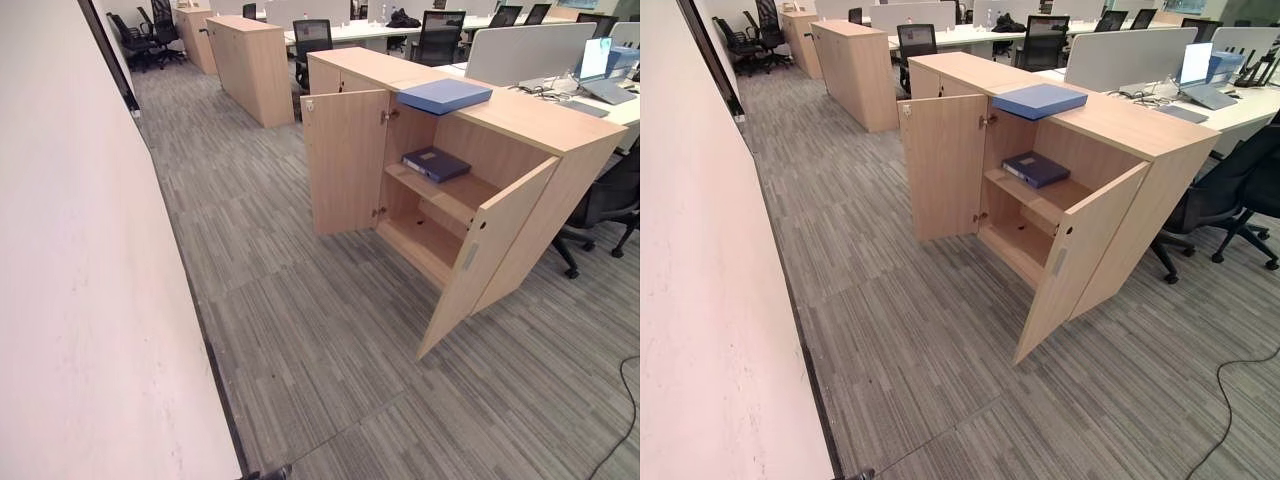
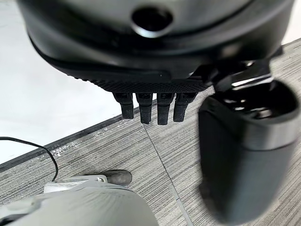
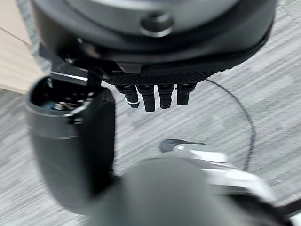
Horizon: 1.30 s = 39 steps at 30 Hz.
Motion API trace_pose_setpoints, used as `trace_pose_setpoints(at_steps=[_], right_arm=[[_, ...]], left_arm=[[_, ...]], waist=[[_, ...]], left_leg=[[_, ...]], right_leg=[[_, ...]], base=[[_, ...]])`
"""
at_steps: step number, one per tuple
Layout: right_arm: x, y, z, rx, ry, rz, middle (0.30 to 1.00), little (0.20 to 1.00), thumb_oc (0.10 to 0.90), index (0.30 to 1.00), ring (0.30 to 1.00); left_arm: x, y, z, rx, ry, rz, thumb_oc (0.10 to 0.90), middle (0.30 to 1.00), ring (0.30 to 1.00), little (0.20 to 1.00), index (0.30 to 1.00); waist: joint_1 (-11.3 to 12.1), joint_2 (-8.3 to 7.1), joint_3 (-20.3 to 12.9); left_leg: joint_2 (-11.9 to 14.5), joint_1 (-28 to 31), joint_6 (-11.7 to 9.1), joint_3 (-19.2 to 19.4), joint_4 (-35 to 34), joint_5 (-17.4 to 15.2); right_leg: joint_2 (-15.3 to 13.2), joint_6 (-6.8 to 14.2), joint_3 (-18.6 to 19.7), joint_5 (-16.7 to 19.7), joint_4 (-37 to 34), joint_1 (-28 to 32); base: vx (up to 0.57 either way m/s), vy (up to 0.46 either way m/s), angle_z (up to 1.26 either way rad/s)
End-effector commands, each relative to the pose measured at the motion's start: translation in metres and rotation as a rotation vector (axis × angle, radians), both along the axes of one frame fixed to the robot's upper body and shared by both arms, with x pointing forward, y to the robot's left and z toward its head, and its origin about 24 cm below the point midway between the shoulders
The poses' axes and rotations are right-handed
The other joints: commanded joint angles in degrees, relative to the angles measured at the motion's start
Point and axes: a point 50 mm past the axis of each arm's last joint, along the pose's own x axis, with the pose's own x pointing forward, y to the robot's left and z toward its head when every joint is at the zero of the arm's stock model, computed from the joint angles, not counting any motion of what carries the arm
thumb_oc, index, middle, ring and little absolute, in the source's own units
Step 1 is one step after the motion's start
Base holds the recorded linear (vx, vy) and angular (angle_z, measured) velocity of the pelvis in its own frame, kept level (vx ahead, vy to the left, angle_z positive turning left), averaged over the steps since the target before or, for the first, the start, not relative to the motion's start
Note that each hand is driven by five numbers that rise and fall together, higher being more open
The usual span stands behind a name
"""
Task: Put the empty folder in the office cabinet
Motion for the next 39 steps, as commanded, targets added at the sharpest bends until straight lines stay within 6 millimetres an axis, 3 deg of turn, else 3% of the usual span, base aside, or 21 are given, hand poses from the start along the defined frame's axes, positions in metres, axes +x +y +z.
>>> trace_pose_setpoints(at_steps=[1, 6, 9, 13, 17, 23, 28, 32, 39], right_arm=[[0.011, -0.006, 0.003, -0.028, 0.004, 0.065, 0.900, 0.900, 0.800, 0.900, 0.900], [0.008, -0.004, 0.002, 0.002, 0.003, 0.019, 0.900, 0.900, 0.800, 0.900, 0.900], [0.019, -0.003, 0.005, 0.094, -0.126, -0.220, 0.900, 0.900, 0.800, 0.900, 0.900], [0.027, -0.007, 0.009, 0.099, -0.217, -0.376, 0.900, 0.900, 0.800, 0.900, 0.900], [0.031, -0.011, 0.011, 0.054, -0.228, -0.339, 0.900, 0.900, 0.800, 0.900, 0.900], [0.033, -0.009, 0.011, -0.080, -0.164, -0.046, 0.900, 0.900, 0.800, 0.900, 0.900], [0.033, -0.007, 0.010, -0.067, -0.157, -0.031, 0.900, 0.900, 0.800, 0.900, 0.900], [0.026, -0.005, 0.007, 0.039, -0.137, -0.118, 0.900, 0.900, 0.800, 0.900, 0.900], [0.025, -0.007, 0.008, 0.043, -0.131, -0.098, 0.900, 0.900, 0.800, 0.900, 0.900]], left_arm=[[0.020, -0.003, 0.002, 0.005, -0.045, -0.048, 0.800, 0.900, 0.900, 0.900, 0.900], [0.010, 0.002, 0.001, -0.007, -0.018, 0.049, 0.800, 0.900, 0.900, 0.900, 0.900], [0.005, 0.001, -0.001, -0.038, -0.004, 0.104, 0.800, 0.900, 0.900, 0.900, 0.900], [0.007, 0.001, 0.000, -0.034, -0.017, 0.118, 0.800, 0.900, 0.900, 0.900, 0.900], [0.007, 0.000, 0.000, -0.011, -0.010, 0.086, 0.800, 0.900, 0.900, 0.900, 0.900], [0.009, -0.003, 0.000, 0.042, 0.009, -0.057, 0.800, 0.900, 0.900, 0.900, 0.900], [0.013, -0.003, 0.000, 0.056, 0.004, -0.107, 0.800, 0.900, 0.900, 0.900, 0.900], [0.018, -0.004, 0.001, 0.094, 0.005, -0.238, 0.800, 0.900, 0.900, 0.900, 0.900], [0.018, -0.003, 0.001, 0.095, 0.013, -0.257, 0.800, 0.900, 0.900, 0.900, 0.900]], waist=[[-0.49, -0.62, 1.29], [-0.49, -0.70, 0.89], [-1.12, -0.66, 0.88], [-1.76, -0.41, 1.02], [-1.84, -0.35, 0.98], [-1.39, -0.20, 1.05], [-1.38, -0.24, 1.24], [-1.36, -0.41, 1.26], [-1.37, -0.57, 1.17]], left_leg=[[-2.19, 3.16, -0.22, -5.10, -0.45, -6.05], [-2.13, 3.76, -0.23, -4.95, -0.45, -6.38], [-1.97, 4.11, -0.30, -4.41, -0.45, -6.55], [-1.84, 4.28, -0.34, -3.89, -0.45, -6.79], [-1.81, 4.40, -0.37, -3.78, -0.45, -6.87], [-1.76, 4.67, -0.35, -3.98, -0.45, -7.02], [-1.72, 4.72, -0.36, -4.09, -0.45, -7.03], [-1.70, 4.72, -0.36, -4.27, -0.45, -6.98], [-1.62, 4.71, -0.40, -4.39, -0.45, -6.97]], right_leg=[[-0.89, 3.38, 2.92, 5.27, -4.72, 3.27], [-0.78, 3.35, 3.15, 5.27, -5.20, 3.95], [-0.69, 3.40, 3.48, 5.33, -5.30, 4.18], [-0.53, 3.45, 3.68, 5.30, -5.20, 4.10], [-0.49, 3.47, 3.69, 5.33, -5.27, 4.16], [-0.36, 3.36, 3.52, 5.09, -5.37, 4.52], [-0.33, 3.31, 3.54, 4.95, -5.32, 4.59], [-0.14, 3.13, 3.42, 4.78, -5.31, 4.71], [-0.12, 3.06, 3.27, 4.70, -5.20, 4.66]], base=[[0.00, 0.000, 0.00], [0.03, 0.005, 0.03], [0.00, 0.000, 0.00], [0.00, 0.010, -0.11], [0.00, 0.001, -0.09], [0.00, 0.000, 0.00], [0.00, 0.000, 0.00], [0.00, 0.000, 0.00], [0.00, 0.000, 0.00]])
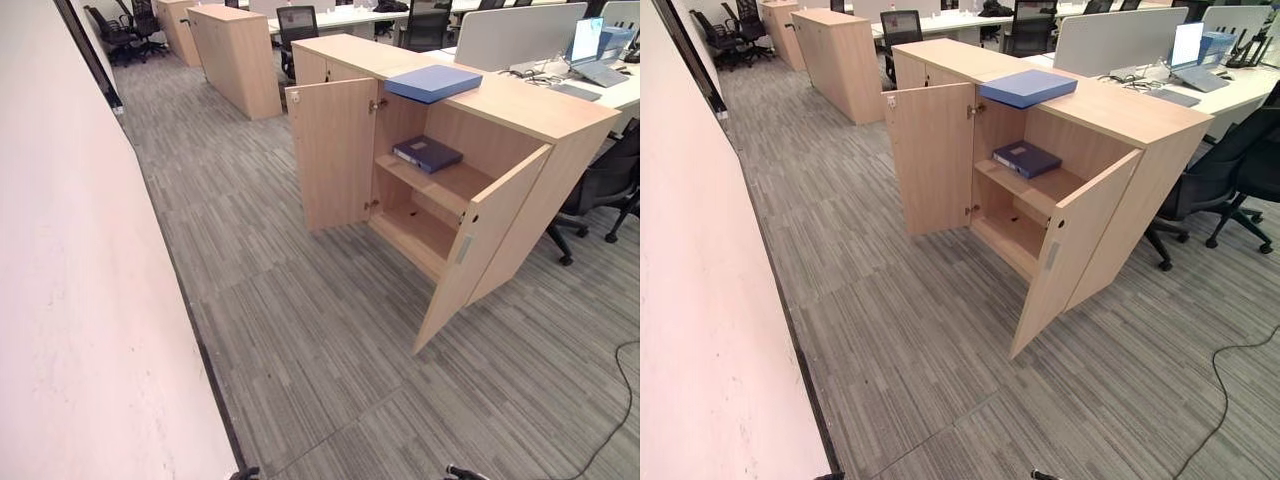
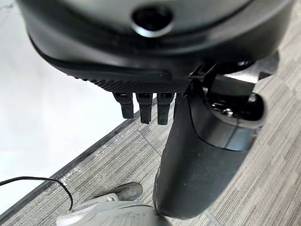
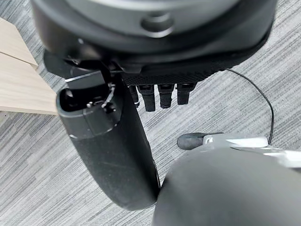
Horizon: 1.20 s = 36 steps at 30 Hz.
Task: Put the empty folder in the office cabinet
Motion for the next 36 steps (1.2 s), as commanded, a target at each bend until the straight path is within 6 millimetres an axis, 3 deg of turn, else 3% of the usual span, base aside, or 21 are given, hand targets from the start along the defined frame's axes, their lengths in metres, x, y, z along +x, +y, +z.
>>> trace_pose_setpoints(at_steps=[1, 11, 30, 33, 34, 35, 36], right_arm=[[0.020, -0.006, 0.006, -0.012, -0.049, 0.035, 0.900, 0.900, 0.800, 0.900, 0.900], [0.014, -0.007, 0.004, -0.121, 0.040, 0.276, 0.900, 0.900, 0.800, 0.900, 0.900], [0.020, -0.005, 0.004, -0.117, 0.043, 0.308, 0.900, 0.900, 0.800, 0.900, 0.900], [0.024, -0.008, 0.006, -0.133, 0.039, 0.320, 0.900, 0.900, 0.800, 0.900, 0.900], [0.027, -0.012, 0.008, -0.144, 0.031, 0.317, 0.900, 0.900, 0.800, 0.900, 0.900], [0.027, -0.012, 0.008, -0.144, 0.031, 0.317, 0.900, 0.900, 0.800, 0.900, 0.900], [0.027, -0.018, 0.009, -0.162, 0.034, 0.310, 0.900, 0.900, 0.800, 0.900, 0.900]], left_arm=[[0.008, -0.004, 0.000, 0.004, -0.004, -0.063, 0.800, 0.900, 0.900, 0.900, 0.900], [0.011, -0.006, 0.000, 0.016, 0.002, -0.103, 0.800, 0.900, 0.900, 0.900, 0.900], [0.012, -0.005, 0.000, 0.015, 0.009, -0.086, 0.800, 0.900, 0.900, 0.900, 0.900], [0.019, -0.003, 0.002, 0.017, -0.012, -0.064, 0.800, 0.900, 0.900, 0.900, 0.900], [0.026, -0.002, 0.004, 0.015, -0.033, -0.060, 0.800, 0.900, 0.900, 0.900, 0.900], [0.026, -0.002, 0.004, 0.015, -0.033, -0.060, 0.800, 0.900, 0.900, 0.900, 0.900], [0.034, -0.002, 0.006, 0.015, -0.059, -0.085, 0.800, 0.900, 0.900, 0.900, 0.900]], waist=[[-0.20, -0.82, -1.42], [0.12, -0.95, -1.39], [0.49, -1.66, 0.34], [0.63, -2.56, 1.62], [0.41, -3.47, 2.84], [0.41, -3.44, 2.79], [0.82, -4.12, 4.46]], left_leg=[[-1.96, 2.07, -0.15, -5.28, -0.39, -6.26], [-1.84, 2.46, -0.13, -5.77, -0.39, -6.33], [-0.40, 2.55, -0.65, -6.77, -0.39, -6.15], [0.49, 0.16, -1.38, -6.08, 5.24, -8.09], [1.11, -3.71, -3.06, -3.26, 14.42, -10.17], [1.13, -3.90, -3.07, -3.26, 14.66, -10.28], [2.22, -10.22, -3.65, -1.33, 25.85, -7.96]], right_leg=[[-0.63, 3.47, 2.09, 1.78, 1.65, -1.02], [-0.56, 3.16, 1.48, 1.05, 2.24, -0.72], [0.40, 2.15, 0.03, -1.37, 5.82, -2.40], [0.73, 1.42, -0.17, -3.23, 9.05, -3.57], [0.37, 0.72, -0.50, -4.70, 10.84, -3.54], [0.40, 0.71, -0.51, -4.71, 10.88, -3.64], [0.19, -0.27, -0.94, -5.21, 11.25, -2.77]], base=[[0.00, 0.000, 0.00], [0.00, 0.000, 0.00], [0.02, -0.045, 0.04], [0.03, -0.119, 0.02], [0.02, -0.111, 0.04], [0.02, -0.165, 0.21], [0.00, -0.083, 0.19]])
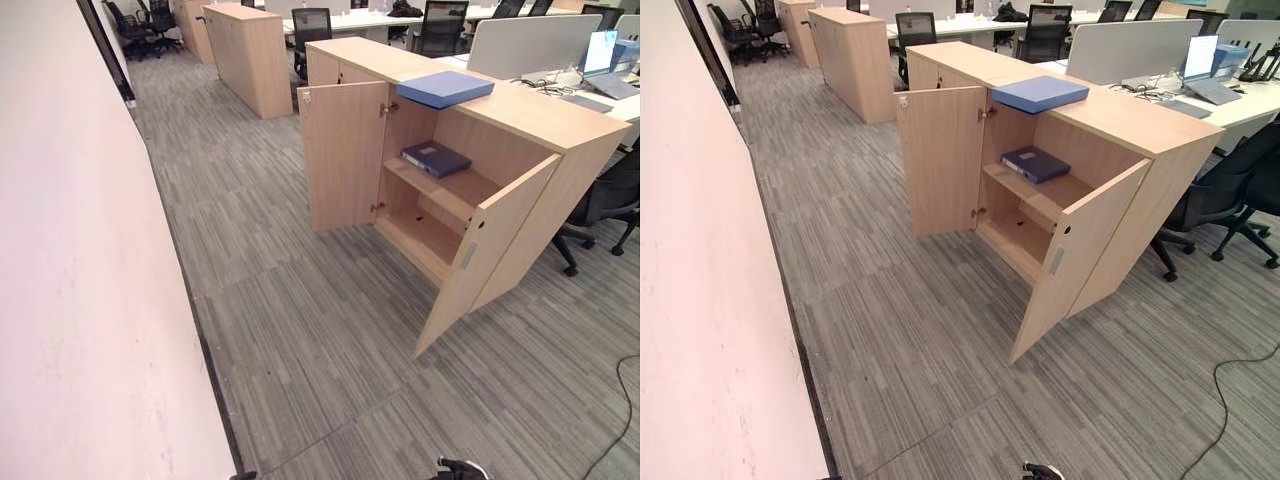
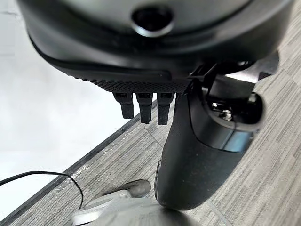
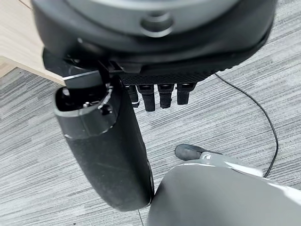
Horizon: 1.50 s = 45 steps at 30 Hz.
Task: Put the empty folder in the office cabinet
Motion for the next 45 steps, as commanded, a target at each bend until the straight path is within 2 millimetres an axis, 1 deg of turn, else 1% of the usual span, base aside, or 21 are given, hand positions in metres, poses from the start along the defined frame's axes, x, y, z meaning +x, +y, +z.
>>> trace_pose_setpoints(at_steps=[1, 3, 5, 7, 8, 9, 10, 15, 16, 18, 20, 21, 22, 25, 27, 29, 31, 34, 38, 41, 45], right_arm=[[0.003, -0.028, 0.006, -0.100, 0.020, 0.040, 0.900, 0.900, 0.800, 0.900, 0.900], [0.005, -0.039, 0.009, -0.138, 0.027, 0.037, 0.900, 0.900, 0.800, 0.900, 0.900], [0.004, -0.042, 0.010, -0.149, 0.032, 0.040, 0.900, 0.900, 0.800, 0.900, 0.900], [0.003, -0.046, 0.011, -0.161, 0.038, 0.043, 0.900, 0.900, 0.800, 0.900, 0.900], [0.001, -0.048, 0.011, -0.172, 0.044, 0.049, 0.900, 0.900, 0.800, 0.900, 0.900], [0.001, -0.048, 0.011, -0.172, 0.044, 0.049, 0.900, 0.900, 0.800, 0.900, 0.900], [-0.001, -0.052, 0.012, -0.190, 0.053, 0.030, 0.900, 0.900, 0.800, 0.900, 0.900], [-0.016, -0.051, 0.008, -0.186, 0.108, 0.003, 0.900, 0.900, 0.800, 0.900, 0.900], [-0.028, -0.046, 0.004, -0.172, 0.149, 0.013, 0.900, 0.900, 0.800, 0.900, 0.900], [-0.030, -0.045, 0.003, -0.168, 0.159, 0.015, 0.900, 0.900, 0.800, 0.900, 0.900], [-0.037, -0.042, 0.001, -0.154, 0.182, 0.015, 0.900, 0.900, 0.800, 0.900, 0.900], [-0.038, -0.042, 0.001, -0.151, 0.191, 0.030, 0.900, 0.900, 0.800, 0.900, 0.900], [-0.038, -0.042, 0.001, -0.151, 0.191, 0.030, 0.900, 0.900, 0.800, 0.900, 0.900], [-0.023, -0.039, 0.002, -0.167, 0.172, 0.137, 0.900, 0.900, 0.800, 0.900, 0.900], [0.004, -0.036, 0.008, -0.169, 0.059, 0.098, 0.900, 0.900, 0.800, 0.900, 0.900], [0.015, -0.032, 0.010, -0.143, -0.002, 0.043, 0.900, 0.900, 0.800, 0.900, 0.900], [0.021, -0.026, 0.011, -0.109, -0.042, 0.001, 0.900, 0.900, 0.800, 0.900, 0.900], [0.028, -0.021, 0.013, -0.065, -0.085, -0.045, 0.900, 0.900, 0.800, 0.900, 0.900], [0.036, -0.019, 0.016, -0.008, -0.143, -0.144, 0.900, 0.900, 0.800, 0.900, 0.900], [0.041, -0.020, 0.019, 0.026, -0.177, -0.219, 0.900, 0.900, 0.800, 0.900, 0.900], [0.033, -0.027, 0.017, 0.029, -0.163, -0.292, 0.900, 0.900, 0.800, 0.900, 0.900]], left_arm=[[0.027, -0.014, 0.003, -0.035, -0.068, -0.034, 0.800, 0.900, 0.900, 0.900, 0.900], [0.035, -0.012, 0.006, -0.019, -0.095, -0.059, 0.800, 0.900, 0.900, 0.900, 0.900], [0.036, -0.010, 0.007, -0.015, -0.100, -0.058, 0.800, 0.900, 0.900, 0.900, 0.900], [0.031, -0.008, 0.006, -0.012, -0.090, -0.055, 0.800, 0.900, 0.900, 0.900, 0.900], [0.026, -0.006, 0.005, -0.006, -0.074, -0.051, 0.800, 0.900, 0.900, 0.900, 0.900], [0.026, -0.006, 0.005, -0.006, -0.074, -0.051, 0.800, 0.900, 0.900, 0.900, 0.900], [0.025, -0.006, 0.005, -0.003, -0.073, -0.044, 0.800, 0.900, 0.900, 0.900, 0.900], [0.007, -0.004, 0.000, 0.003, -0.015, 0.006, 0.800, 0.900, 0.900, 0.900, 0.900], [-0.007, 0.001, -0.001, 0.011, 0.022, 0.050, 0.800, 0.900, 0.900, 0.900, 0.900], [-0.009, 0.003, -0.001, 0.013, 0.027, 0.059, 0.800, 0.900, 0.900, 0.900, 0.900], [-0.019, 0.008, -0.002, 0.020, 0.052, 0.086, 0.800, 0.900, 0.900, 0.900, 0.900], [-0.024, 0.010, -0.002, 0.022, 0.065, 0.109, 0.800, 0.900, 0.900, 0.900, 0.900], [-0.024, 0.010, -0.002, 0.021, 0.065, 0.109, 0.800, 0.900, 0.900, 0.900, 0.900], [-0.022, 0.011, -0.002, 0.016, 0.060, 0.108, 0.800, 0.900, 0.900, 0.900, 0.900], [-0.021, 0.013, -0.001, 0.031, 0.068, 0.091, 0.800, 0.900, 0.900, 0.900, 0.900], [-0.020, 0.014, -0.001, 0.038, 0.066, 0.084, 0.800, 0.900, 0.900, 0.900, 0.900], [-0.014, 0.010, -0.001, 0.029, 0.046, 0.061, 0.800, 0.900, 0.900, 0.900, 0.900], [-0.003, 0.007, 0.001, 0.024, 0.012, 0.019, 0.800, 0.900, 0.900, 0.900, 0.900], [-0.006, 0.004, -0.001, 0.017, 0.028, -0.003, 0.800, 0.900, 0.900, 0.900, 0.900], [-0.018, 0.004, -0.003, 0.019, 0.066, 0.007, 0.800, 0.900, 0.900, 0.900, 0.900], [-0.034, 0.003, -0.005, 0.015, 0.128, 0.015, 0.800, 0.900, 0.900, 0.900, 0.900]], waist=[[0.65, -1.39, 3.94], [1.14, -1.69, 5.32], [1.37, -1.73, 5.23], [2.26, -1.64, 4.58], [2.96, -0.72, 3.85], [3.00, -0.86, 3.96], [3.61, 0.37, 3.71], [4.95, 1.05, 2.56], [5.38, 1.47, 0.84], [5.58, 1.69, 0.15], [6.02, 0.69, -1.69], [6.78, -0.24, -2.81], [6.86, -0.12, -2.89], [8.27, 1.12, -2.44], [6.51, 2.56, -0.36], [5.27, 3.32, 0.46], [2.67, 5.97, 1.69], [0.07, 6.39, 3.50], [-1.53, 4.80, 4.08], [-2.83, 3.32, 4.58], [-3.51, 3.24, 4.21]], left_leg=[[1.72, -5.21, 0.72, 0.74, 18.74, -5.86], [2.34, -13.22, 1.45, 1.47, 29.78, -2.39], [2.30, -15.54, 1.78, 1.79, 29.46, -2.27], [1.41, -17.10, 2.03, 1.70, 22.42, -2.28], [2.27, -16.94, 1.17, 1.42, 11.63, 1.49], [2.15, -16.55, 1.18, 1.52, 11.15, 1.71], [3.43, -18.56, 0.20, 3.04, -0.87, 5.56], [4.49, -19.61, -0.66, 5.23, -7.88, 7.22], [4.07, -18.34, -0.99, 4.88, -7.88, 11.52], [4.10, -17.78, -0.89, 4.71, -7.88, 12.51], [2.39, -16.19, 0.30, 5.14, -7.88, 11.79], [-0.26, -13.42, 1.91, 6.67, -7.88, 10.07], [-0.11, -13.53, 1.89, 6.70, -7.88, 10.10], [-3.77, -8.25, 5.84, 5.91, -7.88, 6.66], [-6.58, -1.35, 7.86, 4.63, -7.88, 2.13], [-6.13, 0.37, 7.79, 4.11, -7.88, 1.35], [-3.98, 2.61, 7.14, 2.39, -7.88, 2.03], [-3.42, 5.84, 6.02, 0.15, -7.88, 0.96], [-3.97, 10.18, 4.50, -0.75, -7.88, -2.79], [-4.40, 14.59, 3.92, -2.14, -7.61, -6.01], [-3.85, 19.28, 3.26, -3.03, -7.88, -9.78]], right_leg=[[-0.22, 1.63, 0.89, -1.94, 5.54, 0.46], [-0.05, 0.54, 0.60, -3.13, 5.83, 1.41], [-0.25, 0.57, 0.55, -3.52, 5.83, 1.71], [-0.66, 1.11, 1.24, -4.03, 4.66, 3.30], [-0.29, 1.64, 1.61, -4.93, 3.63, 5.00], [-0.45, 1.66, 1.66, -4.94, 3.58, 5.18], [-0.08, 2.14, 2.36, -6.06, 2.07, 8.32], [-1.18, 3.36, 4.71, -7.02, 0.89, 12.62], [-2.44, 4.25, 5.13, -7.77, 0.99, 14.00], [-2.99, 4.51, 5.39, -7.68, 1.29, 13.62], [-6.12, 6.82, 5.17, -4.09, 3.60, 12.76], [-10.81, 10.06, 3.51, 6.06, 9.64, 11.51], [-10.69, 10.03, 3.61, 6.16, 9.62, 11.37], [-16.77, 8.77, -1.10, 19.27, 26.62, 5.70], [-19.98, 8.58, -4.06, 18.65, 41.23, -0.40], [-18.86, 7.59, -4.90, 14.09, 42.54, -3.18], [-13.94, 4.61, -7.66, 6.87, 37.48, -7.85], [-10.04, 5.14, -9.56, 5.03, 25.61, -10.42], [-7.17, 7.38, -11.50, 8.68, 6.22, -11.69], [-4.97, 9.58, -8.84, 14.67, -3.74, -16.06], [-5.15, 10.73, -11.82, 16.11, -5.71, -18.62]], base=[[0.03, -0.126, 0.26], [0.08, -0.102, 0.38], [0.13, -0.032, 0.14], [0.35, 0.067, -0.02], [0.33, 0.087, -0.08], [0.51, 0.157, -0.23], [0.29, 0.092, -0.21], [0.48, 0.205, -0.19], [0.38, 0.202, -0.69], [0.38, 0.234, -0.49], [0.52, 0.360, -0.45], [0.44, 0.321, -0.33], [0.39, 0.316, -0.43], [0.33, 0.378, -0.32], [0.43, 0.494, 0.18], [0.26, 0.189, 0.42], [0.25, 0.044, 0.93], [0.24, -0.043, 0.77], [0.28, -0.078, 0.32], [0.42, -0.120, -0.13], [0.41, -0.130, 0.16]])
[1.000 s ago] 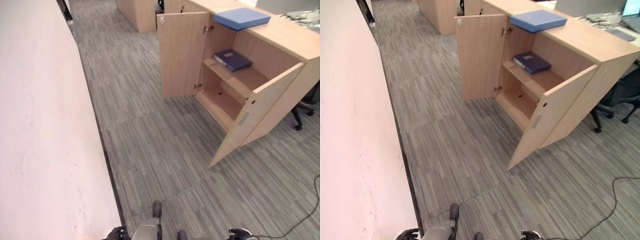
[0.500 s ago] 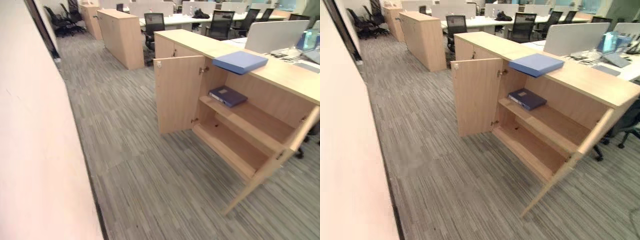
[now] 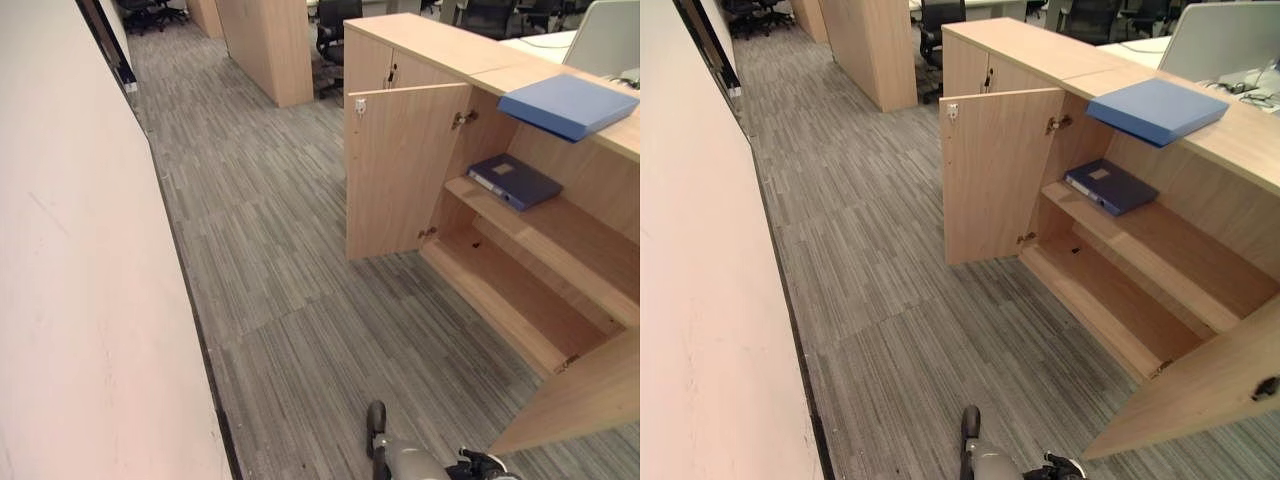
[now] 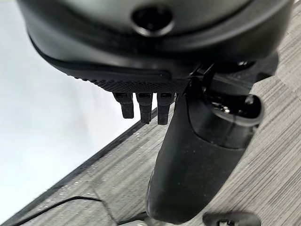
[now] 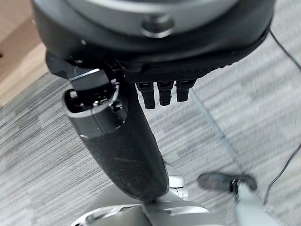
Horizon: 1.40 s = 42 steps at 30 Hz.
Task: Put the empty folder in the office cabinet
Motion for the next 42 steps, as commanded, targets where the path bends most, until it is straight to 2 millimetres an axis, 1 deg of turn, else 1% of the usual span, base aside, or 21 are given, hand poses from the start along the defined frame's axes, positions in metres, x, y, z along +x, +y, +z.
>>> trace_pose_setpoints(at_steps=[1, 3, 5, 7, 8, 10, 11, 12, 13, 14, 16, 18, 22, 24, 26, 27, 28, 29, 32, 37, 42], right_arm=[[0.029, 0.003, 0.009, 0.023, -0.113, -0.026, 0.900, 0.900, 0.800, 0.900, 0.900], [0.020, -0.003, 0.007, 0.031, -0.099, -0.103, 0.900, 0.900, 0.800, 0.900, 0.900], [0.020, -0.003, 0.007, 0.031, -0.099, -0.103, 0.900, 0.900, 0.800, 0.900, 0.900], [0.009, -0.011, 0.005, 0.008, -0.056, -0.135, 0.900, 0.900, 0.800, 0.900, 0.900], [0.009, -0.011, 0.005, 0.008, -0.056, -0.135, 0.900, 0.900, 0.800, 0.900, 0.900], [-0.010, -0.022, 0.002, -0.035, 0.011, -0.189, 0.900, 0.900, 0.800, 0.900, 0.900], [-0.010, -0.021, 0.002, -0.035, 0.010, -0.189, 0.900, 0.900, 0.800, 0.900, 0.900], [-0.015, -0.022, 0.001, -0.039, 0.029, -0.197, 0.900, 0.900, 0.800, 0.900, 0.900], [-0.019, -0.023, 0.000, -0.043, 0.040, -0.202, 0.900, 0.900, 0.800, 0.900, 0.900], [-0.024, -0.026, 0.000, -0.058, 0.064, -0.195, 0.900, 0.900, 0.800, 0.900, 0.900], [-0.026, -0.028, 0.001, -0.074, 0.076, -0.187, 0.900, 0.900, 0.800, 0.900, 0.900], [-0.030, -0.033, 0.001, -0.096, 0.091, -0.200, 0.900, 0.900, 0.800, 0.900, 0.900], [-0.035, -0.032, 0.000, -0.094, 0.101, -0.216, 0.900, 0.900, 0.800, 0.900, 0.900], [-0.035, -0.032, 0.000, -0.092, 0.098, -0.201, 0.900, 0.900, 0.800, 0.900, 0.900], [-0.035, -0.031, 0.000, -0.092, 0.098, -0.201, 0.900, 0.900, 0.800, 0.900, 0.900], [-0.037, -0.032, 0.000, -0.098, 0.102, -0.177, 0.900, 0.900, 0.800, 0.900, 0.900], [-0.039, -0.032, 0.000, -0.103, 0.104, -0.165, 0.900, 0.900, 0.800, 0.900, 0.900], [-0.043, -0.031, -0.002, -0.103, 0.113, -0.150, 0.900, 0.900, 0.800, 0.900, 0.900], [-0.046, -0.027, -0.003, -0.095, 0.123, -0.127, 0.900, 0.900, 0.800, 0.900, 0.900], [-0.054, -0.020, -0.007, -0.067, 0.151, -0.095, 0.900, 0.900, 0.800, 0.900, 0.900], [-0.063, -0.014, -0.009, -0.043, 0.170, -0.105, 0.900, 0.900, 0.800, 0.900, 0.900]], left_arm=[[-0.004, 0.016, 0.003, 0.051, 0.013, -0.044, 0.800, 0.900, 0.900, 0.900, 0.900], [-0.011, 0.012, 0.001, 0.041, 0.032, -0.027, 0.800, 0.900, 0.900, 0.900, 0.900], [-0.011, 0.011, 0.001, 0.041, 0.033, -0.027, 0.800, 0.900, 0.900, 0.900, 0.900], [-0.003, 0.010, 0.002, 0.034, 0.005, 0.000, 0.800, 0.900, 0.900, 0.900, 0.900], [-0.003, 0.010, 0.002, 0.034, 0.005, 0.000, 0.800, 0.900, 0.900, 0.900, 0.900], [0.016, 0.012, 0.005, 0.047, -0.068, 0.052, 0.800, 0.900, 0.900, 0.900, 0.900], [0.016, 0.013, 0.005, 0.047, -0.068, 0.052, 0.800, 0.900, 0.900, 0.900, 0.900], [0.021, 0.012, 0.006, 0.051, -0.087, 0.062, 0.800, 0.900, 0.900, 0.900, 0.900], [0.026, 0.013, 0.007, 0.053, -0.106, 0.070, 0.800, 0.900, 0.900, 0.900, 0.900], [0.039, 0.017, 0.010, 0.067, -0.154, 0.074, 0.800, 0.900, 0.900, 0.900, 0.900], [0.048, 0.018, 0.013, 0.075, -0.187, 0.068, 0.800, 0.900, 0.900, 0.900, 0.900], [0.063, 0.021, 0.018, 0.082, -0.255, 0.093, 0.800, 0.900, 0.900, 0.900, 0.900], [0.070, 0.023, 0.021, 0.085, -0.290, 0.122, 0.800, 0.900, 0.900, 0.900, 0.900], [0.076, 0.024, 0.024, 0.090, -0.314, 0.116, 0.800, 0.900, 0.900, 0.900, 0.900], [0.076, 0.025, 0.024, 0.091, -0.314, 0.116, 0.800, 0.900, 0.900, 0.900, 0.900], [0.077, 0.025, 0.025, 0.093, -0.327, 0.114, 0.800, 0.900, 0.900, 0.900, 0.900], [0.078, 0.025, 0.025, 0.089, -0.331, 0.107, 0.800, 0.900, 0.900, 0.900, 0.900], [0.082, 0.025, 0.027, 0.084, -0.349, 0.109, 0.800, 0.900, 0.900, 0.900, 0.900], [0.088, 0.026, 0.030, 0.074, -0.379, 0.114, 0.800, 0.900, 0.900, 0.900, 0.900], [0.080, 0.028, 0.028, 0.074, -0.358, 0.111, 0.800, 0.900, 0.900, 0.900, 0.900], [0.056, 0.033, 0.021, 0.098, -0.270, 0.123, 0.800, 0.900, 0.900, 0.900, 0.900]], waist=[[0.01, -2.20, -0.05], [-0.42, -2.16, -1.86], [-0.43, -2.07, -1.84], [-0.88, -0.99, -2.31], [-0.90, -1.02, -2.33], [-1.18, -0.44, -2.93], [-1.29, -0.64, -3.07], [-1.36, -0.77, -3.22], [-1.25, -0.93, -2.79], [-0.89, -1.99, -1.76], [-0.41, -2.86, -0.95], [1.07, -4.15, 0.38], [2.20, -6.27, 0.74], [3.47, -6.94, 1.40], [3.45, -7.08, 1.27], [4.39, -7.10, 1.38], [4.70, -6.88, 1.46], [4.82, -6.49, 1.62], [5.05, -5.58, 1.96], [5.98, -5.01, 1.34], [6.40, -4.25, -1.93]], left_leg=[[3.81, 2.97, -2.44, -0.46, -0.59, -3.51], [4.83, 4.79, -3.12, -0.04, -0.58, -6.01], [4.91, 4.84, -3.14, -0.04, -0.59, -6.06], [8.45, 4.62, -5.36, 1.54, 2.36, -5.32], [8.43, 4.58, -5.36, 1.51, 2.37, -5.31], [13.16, 2.09, -9.98, 5.14, 11.04, 2.44], [12.94, 1.87, -9.92, 5.00, 11.01, 2.62], [14.12, 0.97, -11.57, 6.20, 15.10, 5.98], [15.19, -0.94, -12.35, 7.40, 20.26, 9.04], [16.53, -5.82, -13.12, 8.50, 32.73, 15.11], [16.60, -8.55, -12.70, 8.54, 38.69, 17.00], [16.35, -14.42, -9.23, 9.60, 45.81, 14.93], [15.96, -22.11, -5.96, 9.82, 43.96, 9.85], [12.78, -25.24, -4.46, 5.94, 36.08, 6.28], [12.63, -25.28, -4.44, 5.97, 35.79, 6.52], [8.58, -25.99, -4.61, -0.50, 25.79, 5.06], [7.43, -25.50, -4.71, -3.25, 21.26, 4.60], [6.20, -26.09, -5.14, -6.84, 15.70, 7.15], [4.74, -28.78, -5.55, -9.47, 10.28, 11.81], [4.55, -26.60, -5.49, -11.06, 7.23, 12.11], [4.41, -21.87, -3.12, -9.27, 3.63, 11.00]], right_leg=[[-6.34, 7.00, 1.00, 7.61, -7.73, 3.89], [-6.35, 6.17, -0.99, 8.09, -7.73, 5.54], [-6.28, 6.16, -1.03, 8.06, -7.73, 5.59], [-5.47, 5.04, -2.87, 7.55, -7.73, 7.79], [-5.50, 5.05, -2.88, 7.55, -7.73, 7.76], [-3.50, 3.18, -3.48, 4.82, -7.23, 10.26], [-3.76, 3.20, -3.52, 4.87, -7.21, 10.07], [-2.90, 2.24, -3.63, 3.64, -6.93, 11.26], [-2.30, 1.30, -3.18, 2.21, -6.62, 12.74], [-1.53, -0.69, -1.76, -0.24, -5.79, 15.02], [-1.28, -1.66, -0.59, -1.68, -4.66, 15.87], [-0.66, -3.22, 3.56, -4.36, -2.68, 18.31], [-1.47, -3.67, 8.42, -5.87, -1.76, 20.91], [-1.33, -3.26, 13.59, -6.28, -0.83, 22.72], [-1.47, -3.25, 13.59, -6.24, -0.85, 22.57], [-1.04, -2.49, 16.76, -6.40, -1.05, 23.51], [-0.89, -2.17, 17.87, -6.37, -1.58, 24.21], [-0.15, -1.88, 19.51, -6.39, -2.60, 25.04], [1.21, -1.96, 22.08, -6.48, -3.33, 26.17], [2.13, -1.72, 26.77, -7.43, -3.27, 27.35], [0.03, 0.94, 30.61, -9.85, 0.24, 27.27]], base=[[0.25, -0.092, 0.15], [0.48, -0.198, 0.13], [0.35, -0.174, -0.03], [0.48, -0.281, 0.00], [0.46, -0.288, 0.33], [0.59, -0.391, 0.04], [0.41, -0.302, -0.45], [0.29, -0.215, -0.33], [0.52, -0.408, -0.06], [0.46, -0.395, -0.13], [0.30, -0.261, -0.61], [0.26, -0.155, -0.91], [0.23, -0.058, -1.06], [0.25, 0.059, -0.96], [0.14, 0.073, -1.26], [0.22, 0.111, -1.07], [0.35, 0.144, -1.35], [0.20, 0.054, -0.81], [0.20, 0.053, -0.62], [0.19, 0.115, -0.68], [0.19, 0.189, -0.75]])
